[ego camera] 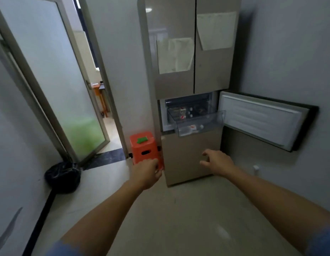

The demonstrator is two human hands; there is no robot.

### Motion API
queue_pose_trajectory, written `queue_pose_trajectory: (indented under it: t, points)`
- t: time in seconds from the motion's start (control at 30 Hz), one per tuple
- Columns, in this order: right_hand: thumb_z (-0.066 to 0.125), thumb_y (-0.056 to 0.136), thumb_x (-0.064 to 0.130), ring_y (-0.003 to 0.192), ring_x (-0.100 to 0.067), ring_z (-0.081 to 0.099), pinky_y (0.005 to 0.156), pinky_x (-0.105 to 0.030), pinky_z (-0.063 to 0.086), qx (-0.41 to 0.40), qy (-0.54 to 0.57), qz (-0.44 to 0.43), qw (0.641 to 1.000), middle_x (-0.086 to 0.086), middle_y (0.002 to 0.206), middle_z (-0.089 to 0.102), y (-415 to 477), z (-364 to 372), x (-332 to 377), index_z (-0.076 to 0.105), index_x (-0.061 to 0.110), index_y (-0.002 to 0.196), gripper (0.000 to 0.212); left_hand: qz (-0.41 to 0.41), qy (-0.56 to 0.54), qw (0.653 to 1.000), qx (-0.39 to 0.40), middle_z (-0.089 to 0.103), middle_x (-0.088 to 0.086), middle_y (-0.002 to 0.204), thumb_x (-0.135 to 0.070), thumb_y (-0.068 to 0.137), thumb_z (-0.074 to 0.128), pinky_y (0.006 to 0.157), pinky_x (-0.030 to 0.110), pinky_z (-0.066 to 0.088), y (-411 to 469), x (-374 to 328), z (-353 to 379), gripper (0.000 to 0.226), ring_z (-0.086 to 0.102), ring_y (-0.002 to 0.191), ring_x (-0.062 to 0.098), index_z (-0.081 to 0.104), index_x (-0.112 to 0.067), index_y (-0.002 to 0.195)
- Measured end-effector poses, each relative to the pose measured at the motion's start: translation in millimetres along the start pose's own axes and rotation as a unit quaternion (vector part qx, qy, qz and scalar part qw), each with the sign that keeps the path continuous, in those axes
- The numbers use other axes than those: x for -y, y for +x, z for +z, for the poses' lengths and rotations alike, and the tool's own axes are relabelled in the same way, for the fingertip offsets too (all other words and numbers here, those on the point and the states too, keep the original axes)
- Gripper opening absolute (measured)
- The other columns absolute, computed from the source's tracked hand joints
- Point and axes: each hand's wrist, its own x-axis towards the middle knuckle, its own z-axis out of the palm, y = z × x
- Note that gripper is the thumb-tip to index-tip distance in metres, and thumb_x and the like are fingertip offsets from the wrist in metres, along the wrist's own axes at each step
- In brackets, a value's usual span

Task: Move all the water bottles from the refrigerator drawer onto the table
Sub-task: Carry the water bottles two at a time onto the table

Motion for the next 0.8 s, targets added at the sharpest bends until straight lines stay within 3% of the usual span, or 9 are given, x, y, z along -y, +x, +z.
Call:
queue_pose_trajectory:
  t: [0.13, 0.43, 0.8]
  points:
    - [0.057, 0.092, 0.045, 0.098, -0.022, 0.064, 0.082, -0.035, 0.052, -0.003, 0.017, 0.041, 0.999, -0.004, 0.119, 0.064, 52, -6, -36, 0.051, 0.021, 0.131, 0.046, 0.027, 0.012, 0.999, 0.019, 0.063, -0.004, 0.088, -0.038, 0.087, 0.056, 0.074, 0.039, 0.056, 78, -8, 19, 0.015, 0.062, 0.077, 0.016, 0.057, -0.023, 0.086]
    - [0.057, 0.092, 0.046, 0.102, -0.021, 0.061, 0.083, -0.036, 0.052, -0.006, 0.007, 0.062, 0.998, -0.003, 0.119, 0.063, 211, -18, -135, 0.050, 0.022, 0.132, 0.047, 0.054, 0.032, 0.997, 0.036, 0.063, 0.002, 0.097, -0.034, 0.088, 0.052, 0.076, 0.038, 0.053, 255, -46, 69, 0.016, 0.061, 0.088, 0.023, 0.056, -0.019, 0.092]
    - [0.058, 0.091, 0.045, 0.104, -0.023, 0.061, 0.083, -0.034, 0.050, 0.021, 0.016, 0.044, 0.999, -0.006, 0.118, 0.064, 396, -54, -205, 0.052, 0.020, 0.131, 0.047, 0.023, 0.009, 0.999, 0.029, 0.064, -0.002, 0.098, -0.037, 0.090, 0.053, 0.077, 0.037, 0.054, 432, -66, 100, 0.017, 0.061, 0.086, 0.016, 0.057, -0.023, 0.098]
